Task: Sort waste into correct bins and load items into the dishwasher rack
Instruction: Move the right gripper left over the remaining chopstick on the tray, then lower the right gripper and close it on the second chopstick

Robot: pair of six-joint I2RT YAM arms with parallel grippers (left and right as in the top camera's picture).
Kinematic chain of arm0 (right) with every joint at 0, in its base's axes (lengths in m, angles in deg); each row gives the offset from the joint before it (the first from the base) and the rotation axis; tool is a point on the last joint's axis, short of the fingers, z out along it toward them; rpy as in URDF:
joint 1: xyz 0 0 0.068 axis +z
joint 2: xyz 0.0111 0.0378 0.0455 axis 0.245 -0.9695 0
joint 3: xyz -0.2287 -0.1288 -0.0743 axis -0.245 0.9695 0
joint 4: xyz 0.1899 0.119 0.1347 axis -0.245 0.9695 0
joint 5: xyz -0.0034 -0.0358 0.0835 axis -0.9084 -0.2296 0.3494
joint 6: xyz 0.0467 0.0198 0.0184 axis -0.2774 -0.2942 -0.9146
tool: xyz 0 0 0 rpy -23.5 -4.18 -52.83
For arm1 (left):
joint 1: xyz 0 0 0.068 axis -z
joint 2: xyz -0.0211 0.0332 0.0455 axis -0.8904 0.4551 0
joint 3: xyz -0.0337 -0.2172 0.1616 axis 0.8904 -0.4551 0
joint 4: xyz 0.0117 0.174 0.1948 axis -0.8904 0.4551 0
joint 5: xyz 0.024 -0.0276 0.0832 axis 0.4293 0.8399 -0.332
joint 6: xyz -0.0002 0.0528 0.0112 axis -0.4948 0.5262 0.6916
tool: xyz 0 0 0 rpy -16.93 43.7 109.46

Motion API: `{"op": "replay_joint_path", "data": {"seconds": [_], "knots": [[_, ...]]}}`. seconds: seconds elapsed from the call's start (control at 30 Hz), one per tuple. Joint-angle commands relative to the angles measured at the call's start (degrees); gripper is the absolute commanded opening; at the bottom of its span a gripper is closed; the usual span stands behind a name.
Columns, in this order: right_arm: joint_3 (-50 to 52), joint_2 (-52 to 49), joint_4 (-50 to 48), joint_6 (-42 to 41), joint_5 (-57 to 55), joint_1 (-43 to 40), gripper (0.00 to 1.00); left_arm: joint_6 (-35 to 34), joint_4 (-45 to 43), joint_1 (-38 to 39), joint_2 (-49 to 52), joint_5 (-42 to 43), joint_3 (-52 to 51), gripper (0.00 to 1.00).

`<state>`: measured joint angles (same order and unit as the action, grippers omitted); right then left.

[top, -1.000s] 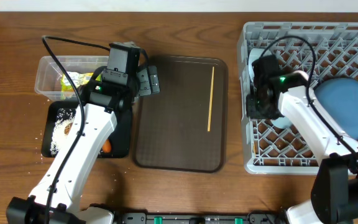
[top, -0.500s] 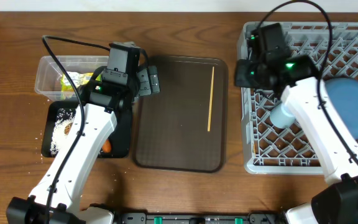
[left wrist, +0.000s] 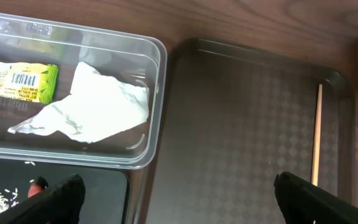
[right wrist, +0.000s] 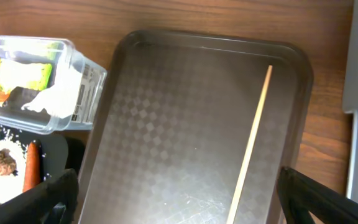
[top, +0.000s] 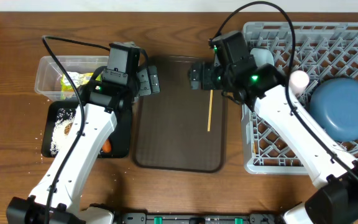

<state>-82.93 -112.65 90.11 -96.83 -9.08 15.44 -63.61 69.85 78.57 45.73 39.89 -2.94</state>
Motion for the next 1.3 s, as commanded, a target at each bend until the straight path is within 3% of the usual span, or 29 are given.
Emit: {"op": "replay_joint_path", "data": {"seconds": [0.0,0.07,0.2,0.43,1.27], "knots": [[0.48,-0.39,-0.76,-0.5,-2.43,0.55,0.7,0.74,0.22,0.09,0.11,-0.04,0.5,0.98],[0.48,-0.39,-0.5,-0.74,-4.83,0.42,0.49,0.74,0.22,0.09,0.11,-0.04,0.5,0.98],[0.5,-0.92,0.74,-7.21,-10.4,0.5,0.4,0.74,0.22,0.09,0.11,-0.04,0.5,0.98],[0.5,-4.94,1.05,-11.61,-12.63,0.5,0.38,0.74,0.22,0.09,0.11,-0.04,0.5,0.98],[0.5,-22.34,-0.13,-12.24,-11.89,0.44,0.37,0.74,0.22,0.09,0.11,-0.04,0.5,0.98]]}}
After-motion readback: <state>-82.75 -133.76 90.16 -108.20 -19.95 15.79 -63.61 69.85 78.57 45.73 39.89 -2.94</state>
